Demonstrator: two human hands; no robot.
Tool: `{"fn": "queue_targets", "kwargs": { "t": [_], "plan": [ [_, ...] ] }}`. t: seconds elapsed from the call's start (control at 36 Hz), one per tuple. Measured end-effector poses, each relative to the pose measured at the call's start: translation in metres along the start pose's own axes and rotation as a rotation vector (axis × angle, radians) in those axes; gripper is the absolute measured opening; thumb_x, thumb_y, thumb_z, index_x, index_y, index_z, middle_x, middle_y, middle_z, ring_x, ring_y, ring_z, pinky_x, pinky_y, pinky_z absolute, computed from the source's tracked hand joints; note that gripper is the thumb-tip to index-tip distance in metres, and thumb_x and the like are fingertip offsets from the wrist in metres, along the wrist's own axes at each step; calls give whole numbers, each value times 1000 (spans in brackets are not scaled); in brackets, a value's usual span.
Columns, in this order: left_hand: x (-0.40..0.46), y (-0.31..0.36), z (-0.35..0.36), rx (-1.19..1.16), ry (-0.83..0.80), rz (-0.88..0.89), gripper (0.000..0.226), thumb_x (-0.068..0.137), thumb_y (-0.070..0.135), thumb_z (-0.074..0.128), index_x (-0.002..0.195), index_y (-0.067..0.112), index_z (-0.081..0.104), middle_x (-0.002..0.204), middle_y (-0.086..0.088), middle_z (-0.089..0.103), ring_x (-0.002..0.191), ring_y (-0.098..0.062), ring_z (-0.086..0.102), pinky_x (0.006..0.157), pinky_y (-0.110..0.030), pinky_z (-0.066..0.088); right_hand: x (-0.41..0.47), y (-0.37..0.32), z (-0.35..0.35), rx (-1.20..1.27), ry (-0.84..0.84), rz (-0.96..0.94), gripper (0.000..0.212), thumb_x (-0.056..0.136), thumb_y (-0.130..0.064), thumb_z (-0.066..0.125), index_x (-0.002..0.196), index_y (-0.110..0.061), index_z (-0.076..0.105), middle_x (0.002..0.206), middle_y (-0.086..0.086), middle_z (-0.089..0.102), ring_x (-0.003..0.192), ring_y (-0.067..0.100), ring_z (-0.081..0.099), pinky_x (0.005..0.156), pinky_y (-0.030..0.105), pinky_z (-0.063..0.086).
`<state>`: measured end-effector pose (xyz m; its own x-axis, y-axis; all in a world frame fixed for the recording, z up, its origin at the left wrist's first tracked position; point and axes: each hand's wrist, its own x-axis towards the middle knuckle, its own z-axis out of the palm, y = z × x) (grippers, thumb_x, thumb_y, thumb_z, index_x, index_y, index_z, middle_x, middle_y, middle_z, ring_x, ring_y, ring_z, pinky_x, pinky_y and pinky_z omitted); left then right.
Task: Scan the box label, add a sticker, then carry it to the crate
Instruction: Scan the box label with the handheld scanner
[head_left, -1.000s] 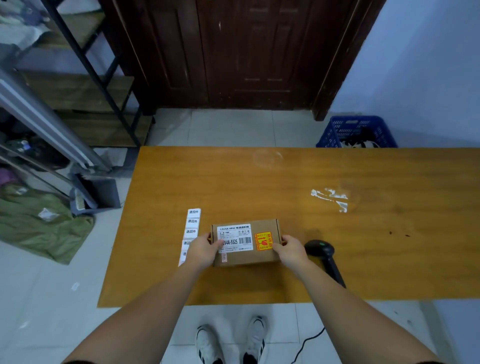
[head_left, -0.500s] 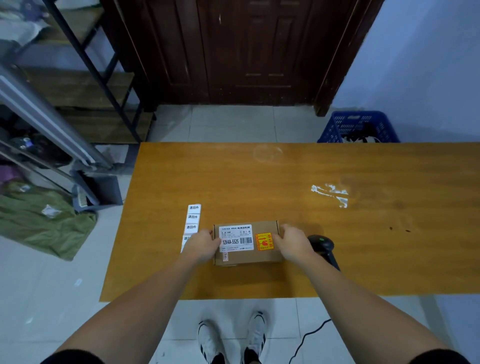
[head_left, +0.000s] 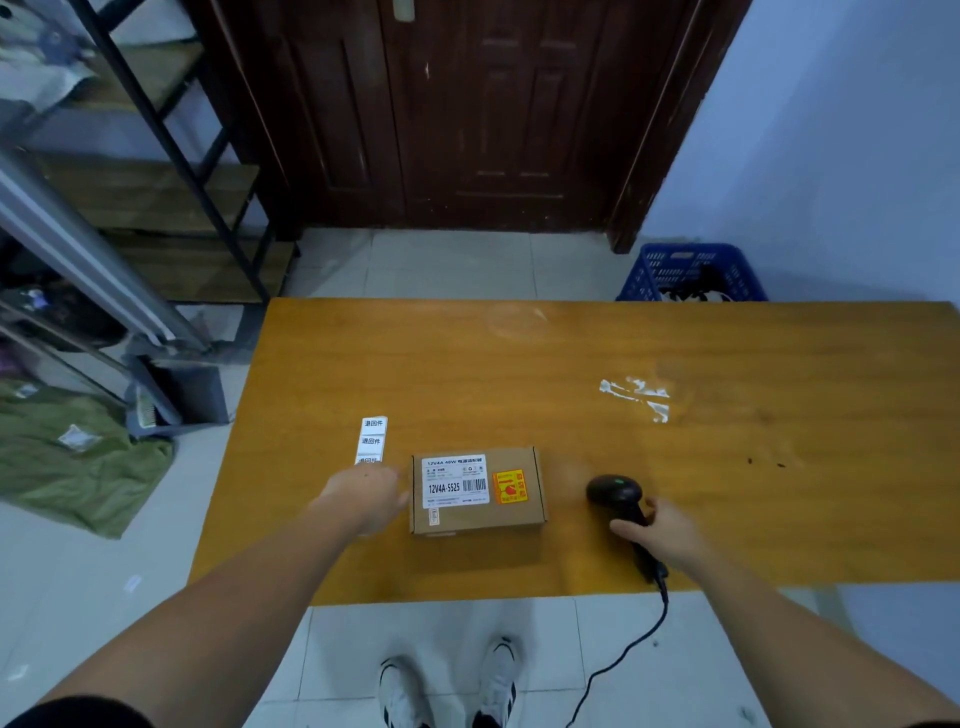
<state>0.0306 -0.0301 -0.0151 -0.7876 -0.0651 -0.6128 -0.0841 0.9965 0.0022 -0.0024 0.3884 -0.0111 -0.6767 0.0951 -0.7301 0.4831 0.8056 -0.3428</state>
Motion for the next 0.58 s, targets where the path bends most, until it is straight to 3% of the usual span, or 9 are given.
{"fn": "queue_targets", "kwargs": {
  "t": [0.08, 0.17, 0.36, 0.44, 0.58],
  "plan": [
    [0, 6, 11, -3, 8, 9, 45, 105, 50, 42, 132, 19, 58, 131, -7, 67, 118, -27, 64, 88, -42, 55, 8, 6, 23, -44, 13, -16, 53, 90, -43, 69, 129, -12, 49, 122, 11, 61, 104, 28, 60, 88, 42, 52],
    [0, 10, 20, 2, 10, 7, 43, 104, 50, 42, 130, 20, 59, 130, -6, 66, 118, -28, 63, 88, -42, 53, 16, 4, 32, -46, 68, 8, 31, 99, -31, 58, 118, -8, 51, 105, 15, 61, 90, 30, 60, 76, 42, 50],
    [-2, 18, 29, -18, -8, -20, 44, 104, 55, 41, 123, 20, 61, 118, -6, 70, 106, -26, 67, 79, -40, 56, 6, -11, 25, 42, 130, -112, 22, 89, -27, 66, 103, -14, 54, 84, 7, 61, 73, 22, 58, 58, 32, 41],
    [0, 21, 32, -54, -12, -33, 45, 103, 57, 42, 118, 19, 63, 108, -4, 70, 98, -25, 66, 74, -38, 55, -9, -38, 22, 108, 175, -176, 19, 85, -28, 67, 94, -18, 53, 76, 5, 62, 70, 24, 63, 56, 35, 46],
    [5, 27, 37, -135, -14, -85, 43, 101, 60, 46, 108, 21, 62, 94, 1, 64, 89, -21, 63, 69, -35, 49, -35, -85, 36, 176, 104, -244, 19, 86, -31, 58, 80, -13, 56, 60, 7, 61, 53, 24, 62, 58, 39, 52]
  ]
}}
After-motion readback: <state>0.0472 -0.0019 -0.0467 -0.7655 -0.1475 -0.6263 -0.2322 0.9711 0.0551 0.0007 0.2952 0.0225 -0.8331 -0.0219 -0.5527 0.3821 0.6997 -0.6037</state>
